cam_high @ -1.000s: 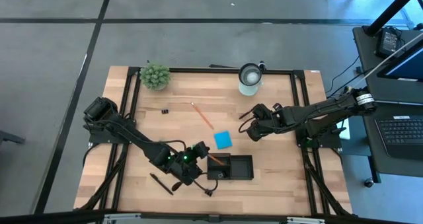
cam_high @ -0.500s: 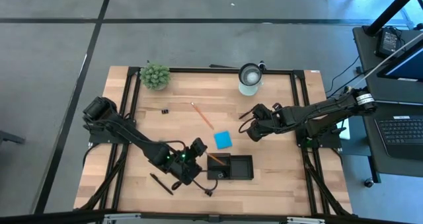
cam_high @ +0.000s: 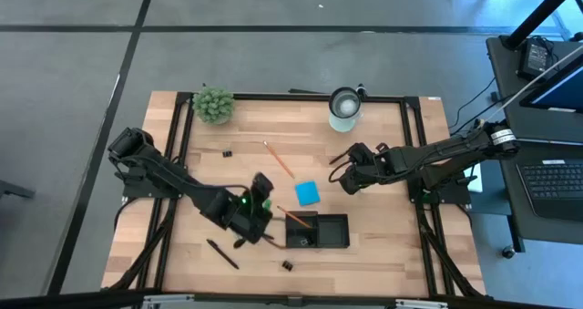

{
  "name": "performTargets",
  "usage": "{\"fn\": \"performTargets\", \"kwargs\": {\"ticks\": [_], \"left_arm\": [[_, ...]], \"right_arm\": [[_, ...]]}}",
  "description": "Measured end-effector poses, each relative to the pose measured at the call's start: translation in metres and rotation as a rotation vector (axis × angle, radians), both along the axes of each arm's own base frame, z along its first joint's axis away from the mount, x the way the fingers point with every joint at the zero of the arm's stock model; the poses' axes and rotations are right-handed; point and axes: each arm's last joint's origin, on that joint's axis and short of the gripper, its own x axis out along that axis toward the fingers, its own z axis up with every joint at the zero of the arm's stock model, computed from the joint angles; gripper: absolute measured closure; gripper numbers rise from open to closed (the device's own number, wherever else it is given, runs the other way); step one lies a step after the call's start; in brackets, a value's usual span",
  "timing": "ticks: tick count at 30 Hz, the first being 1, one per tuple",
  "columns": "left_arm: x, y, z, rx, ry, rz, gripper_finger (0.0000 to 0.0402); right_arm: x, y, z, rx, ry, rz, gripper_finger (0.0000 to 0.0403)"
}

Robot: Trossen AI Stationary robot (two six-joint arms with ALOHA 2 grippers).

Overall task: Pick and place office supplies into organizer
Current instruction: Put the pencil into the top left slot of the desk organizer

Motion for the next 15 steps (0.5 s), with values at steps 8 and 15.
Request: {"fn": "performTargets", "kwargs": {"ticks": [8, 15], "left_arm": [[0.001, 0.057, 0.007, -0.326, 0.020, 0.317, 0.0245], [0.015, 0.095, 0.001, -0.535, -0.009, 0.381, 0.0263]], "right_arm": [[0.016, 0.003, 0.006, -0.038, -0.102, 0.161, 0.0279], [0.040, 0.008, 0.022, -0.168, -0.273, 0.406, 0.0279]]}}
